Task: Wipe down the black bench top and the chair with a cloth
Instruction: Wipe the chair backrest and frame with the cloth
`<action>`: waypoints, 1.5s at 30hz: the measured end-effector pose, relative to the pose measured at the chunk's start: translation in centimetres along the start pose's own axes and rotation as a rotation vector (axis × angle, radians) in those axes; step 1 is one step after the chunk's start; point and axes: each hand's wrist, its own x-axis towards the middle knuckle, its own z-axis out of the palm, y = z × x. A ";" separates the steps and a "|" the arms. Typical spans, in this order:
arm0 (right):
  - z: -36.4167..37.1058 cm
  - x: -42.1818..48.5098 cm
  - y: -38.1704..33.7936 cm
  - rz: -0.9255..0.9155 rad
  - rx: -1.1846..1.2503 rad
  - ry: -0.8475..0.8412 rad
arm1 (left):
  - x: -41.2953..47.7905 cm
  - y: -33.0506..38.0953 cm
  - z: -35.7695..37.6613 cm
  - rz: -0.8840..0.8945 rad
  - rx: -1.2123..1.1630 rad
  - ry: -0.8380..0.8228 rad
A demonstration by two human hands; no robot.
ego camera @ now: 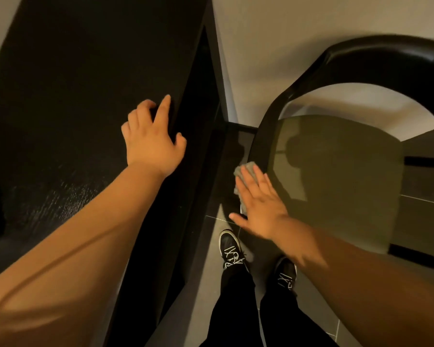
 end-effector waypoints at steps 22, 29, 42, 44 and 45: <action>-2.4 4.6 6.5 -0.284 -0.117 -0.060 | 1.4 0.0 0.6 -0.103 -0.003 -0.093; -3.4 4.9 4.2 -0.043 -0.014 0.012 | 1.4 0.0 0.7 -0.101 -0.007 -0.080; -6.4 8.4 7.7 0.094 0.099 -0.051 | 1.5 0.1 0.7 -0.112 -0.006 -0.075; -5.7 6.9 6.3 0.109 0.156 -0.061 | 1.4 0.2 0.6 -0.114 -0.008 -0.071; -5.0 5.6 5.5 0.083 0.151 -0.053 | 1.4 0.3 0.6 -0.115 -0.006 -0.068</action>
